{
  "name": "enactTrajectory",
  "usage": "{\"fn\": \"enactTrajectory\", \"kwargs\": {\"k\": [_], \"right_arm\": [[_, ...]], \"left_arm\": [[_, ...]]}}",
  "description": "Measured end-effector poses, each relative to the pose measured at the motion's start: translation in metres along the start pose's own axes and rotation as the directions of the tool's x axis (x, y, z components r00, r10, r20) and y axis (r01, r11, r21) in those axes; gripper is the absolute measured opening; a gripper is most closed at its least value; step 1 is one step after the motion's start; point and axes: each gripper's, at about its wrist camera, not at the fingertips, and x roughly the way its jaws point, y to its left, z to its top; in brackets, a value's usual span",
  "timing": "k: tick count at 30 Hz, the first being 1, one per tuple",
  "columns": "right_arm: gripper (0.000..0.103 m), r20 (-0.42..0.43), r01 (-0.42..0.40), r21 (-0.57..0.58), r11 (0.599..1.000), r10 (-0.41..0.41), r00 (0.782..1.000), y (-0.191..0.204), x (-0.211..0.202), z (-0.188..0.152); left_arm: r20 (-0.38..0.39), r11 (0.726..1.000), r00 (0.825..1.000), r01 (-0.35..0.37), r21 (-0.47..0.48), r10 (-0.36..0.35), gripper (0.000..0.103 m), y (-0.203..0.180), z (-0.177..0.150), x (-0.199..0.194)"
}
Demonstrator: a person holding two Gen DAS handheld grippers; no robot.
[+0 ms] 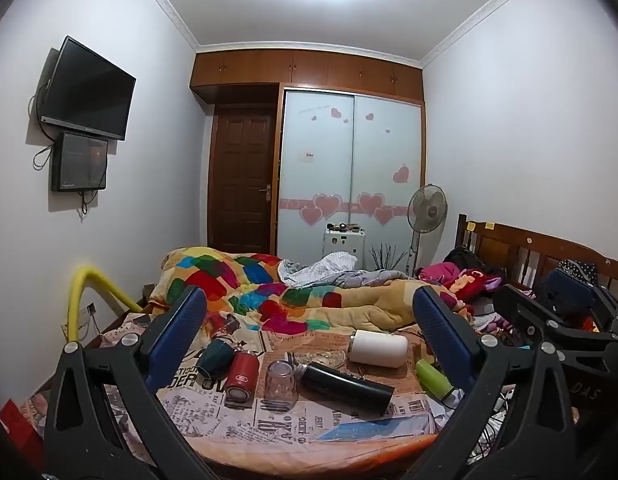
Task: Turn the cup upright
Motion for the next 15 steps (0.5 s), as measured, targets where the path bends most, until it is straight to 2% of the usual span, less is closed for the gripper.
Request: {"fn": "enactTrajectory", "kwargs": {"k": [15], "right_arm": [[0.103, -0.001, -0.002, 0.001, 1.000, 0.002, 1.000, 0.0032, 0.0013, 0.0048]], "left_arm": [[0.027, 1.000, 0.999, -0.023, -0.001, 0.023, 0.103, -0.0010, -0.0004, -0.0037]]}}
